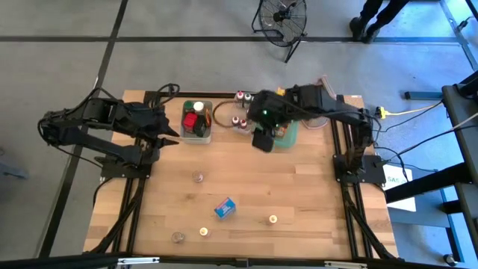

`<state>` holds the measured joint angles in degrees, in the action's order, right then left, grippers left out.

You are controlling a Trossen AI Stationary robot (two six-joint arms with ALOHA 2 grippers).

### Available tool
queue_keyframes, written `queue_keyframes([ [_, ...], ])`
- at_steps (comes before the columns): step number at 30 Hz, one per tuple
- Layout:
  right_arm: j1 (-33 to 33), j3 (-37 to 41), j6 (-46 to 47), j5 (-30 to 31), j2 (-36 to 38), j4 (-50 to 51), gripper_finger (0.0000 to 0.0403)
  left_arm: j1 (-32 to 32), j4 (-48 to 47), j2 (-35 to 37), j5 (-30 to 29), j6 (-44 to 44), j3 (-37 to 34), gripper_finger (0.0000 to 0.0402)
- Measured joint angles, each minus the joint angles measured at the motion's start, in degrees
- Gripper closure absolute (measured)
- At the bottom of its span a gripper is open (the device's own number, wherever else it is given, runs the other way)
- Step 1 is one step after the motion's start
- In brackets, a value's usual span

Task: Pick & Place Kitchen Items
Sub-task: Put the top brown seasoning bottle into the gray bin

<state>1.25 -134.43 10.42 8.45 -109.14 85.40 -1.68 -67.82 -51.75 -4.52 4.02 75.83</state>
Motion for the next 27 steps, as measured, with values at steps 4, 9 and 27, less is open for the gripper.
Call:
queue_keyframes([
  [4,-4.64,0.00,0.62,0.09,0.02,-3.44,0.0162,-1.32,0.25,-0.10,-1.88,0.77,0.00,0.0274],
  [9,-8.67,0.00,3.22,0.09,0.02,-3.20,0.0162,-1.33,0.32,-0.13,-6.90,0.84,0.00,0.0208],
  [27,-18.55,0.02,9.23,3.76,0.57,0.59,0.0162,-1.34,0.22,-0.31,1.83,2.95,-7.94,0.0142],
])
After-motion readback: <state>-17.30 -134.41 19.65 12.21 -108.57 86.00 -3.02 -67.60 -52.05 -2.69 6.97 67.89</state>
